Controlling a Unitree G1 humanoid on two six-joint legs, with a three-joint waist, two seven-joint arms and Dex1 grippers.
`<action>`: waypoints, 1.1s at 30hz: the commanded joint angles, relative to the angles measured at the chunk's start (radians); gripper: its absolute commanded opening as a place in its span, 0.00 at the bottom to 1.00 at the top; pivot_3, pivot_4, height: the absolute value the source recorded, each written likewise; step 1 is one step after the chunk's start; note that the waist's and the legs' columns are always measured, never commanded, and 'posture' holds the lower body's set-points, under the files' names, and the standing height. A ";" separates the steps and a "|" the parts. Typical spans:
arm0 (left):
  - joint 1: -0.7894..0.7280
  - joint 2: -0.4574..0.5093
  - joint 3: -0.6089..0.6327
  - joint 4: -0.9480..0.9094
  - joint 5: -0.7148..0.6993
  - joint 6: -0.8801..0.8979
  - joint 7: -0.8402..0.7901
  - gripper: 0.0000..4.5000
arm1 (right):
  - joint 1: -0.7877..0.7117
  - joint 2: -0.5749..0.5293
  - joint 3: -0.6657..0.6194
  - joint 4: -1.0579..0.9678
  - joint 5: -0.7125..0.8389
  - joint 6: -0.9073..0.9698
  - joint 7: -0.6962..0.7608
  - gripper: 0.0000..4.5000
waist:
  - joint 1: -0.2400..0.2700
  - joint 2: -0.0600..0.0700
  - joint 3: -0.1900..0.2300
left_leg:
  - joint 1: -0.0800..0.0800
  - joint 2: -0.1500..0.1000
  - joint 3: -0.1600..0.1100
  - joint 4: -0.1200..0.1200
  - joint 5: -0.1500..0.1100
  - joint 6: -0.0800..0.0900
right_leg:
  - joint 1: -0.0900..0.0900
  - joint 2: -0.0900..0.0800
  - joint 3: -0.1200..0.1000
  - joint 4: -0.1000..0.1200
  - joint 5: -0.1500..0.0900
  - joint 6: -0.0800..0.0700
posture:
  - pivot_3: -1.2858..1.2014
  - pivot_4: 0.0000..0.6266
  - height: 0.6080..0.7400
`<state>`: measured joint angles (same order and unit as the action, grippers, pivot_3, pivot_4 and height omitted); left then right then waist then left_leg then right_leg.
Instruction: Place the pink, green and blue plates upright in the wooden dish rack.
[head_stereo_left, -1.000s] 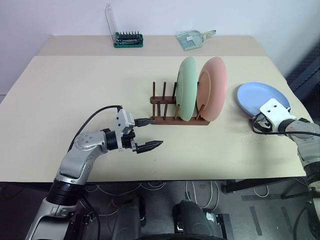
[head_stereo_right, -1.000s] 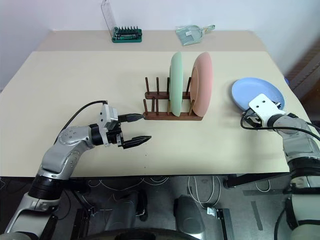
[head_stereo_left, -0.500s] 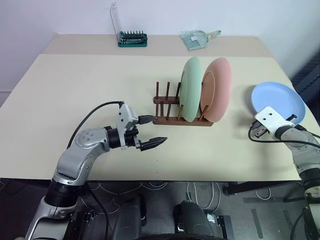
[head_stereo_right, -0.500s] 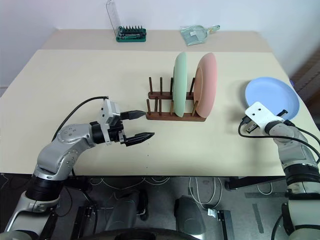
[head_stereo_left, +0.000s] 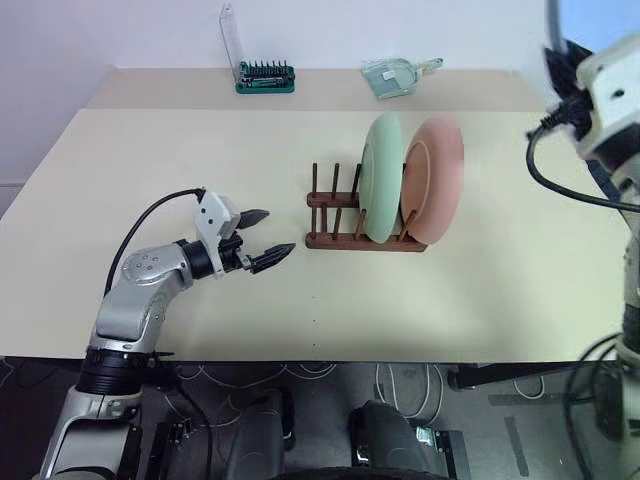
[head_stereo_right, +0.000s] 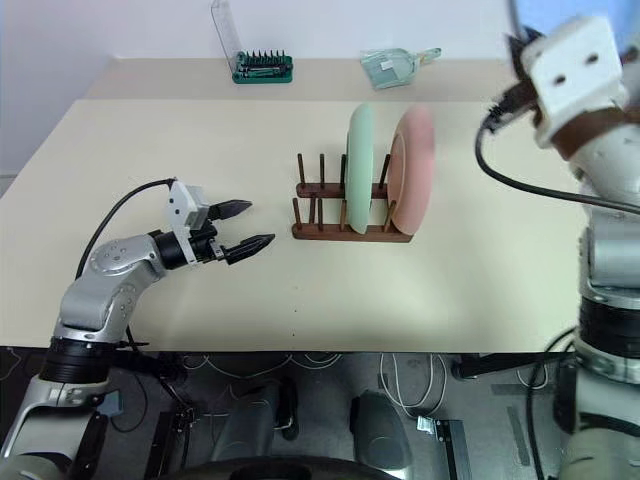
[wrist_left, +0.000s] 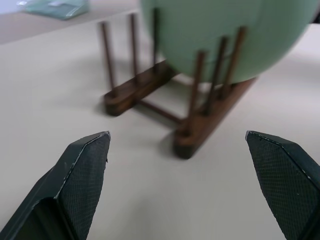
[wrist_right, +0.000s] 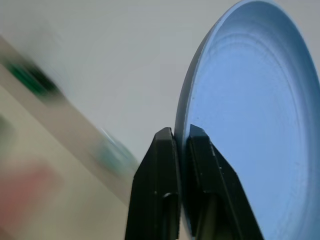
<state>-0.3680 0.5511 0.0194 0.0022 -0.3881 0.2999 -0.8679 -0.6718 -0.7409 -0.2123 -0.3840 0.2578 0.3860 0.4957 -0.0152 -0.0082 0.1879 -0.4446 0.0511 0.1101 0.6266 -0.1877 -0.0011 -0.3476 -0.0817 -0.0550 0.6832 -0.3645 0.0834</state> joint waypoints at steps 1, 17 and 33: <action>0.011 0.010 0.031 0.023 0.014 -0.069 -0.017 1.00 | -0.049 0.073 0.029 -0.158 0.207 0.106 0.028 0.01 | 0.001 0.000 0.000 | 0.000 0.000 0.000 0.000 0.000 0.000 | 0.000 0.000 0.000 0.000 0.000 0.000 | 0.52 0.24 0.94; 0.047 0.043 0.084 0.069 0.011 -0.111 -0.016 1.00 | 0.022 0.710 0.149 -0.197 0.692 0.343 -0.421 0.01 | -0.001 -0.004 -0.002 | -0.007 -0.001 0.000 0.000 -0.001 0.002 | -0.007 -0.001 0.000 0.003 0.000 0.000 | 0.52 0.24 0.94; 0.042 0.043 0.079 0.059 0.008 -0.101 -0.017 1.00 | 0.053 0.737 0.128 -0.085 0.749 0.364 -0.546 0.01 | -0.006 -0.004 -0.002 | -0.008 0.000 0.000 0.000 -0.001 0.002 | -0.009 0.000 0.000 0.004 0.000 0.000 | 0.52 0.24 0.94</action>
<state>-0.3199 0.5851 0.0754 0.0854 -0.3773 0.2088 -0.8838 -0.6114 -0.0080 -0.0686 -0.4566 0.9874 0.7574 -0.0400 -0.0210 -0.0120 0.1859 -0.4527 0.0510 0.1101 0.6264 -0.1888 0.0009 -0.3570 -0.0820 -0.0553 0.6873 -0.3643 0.0831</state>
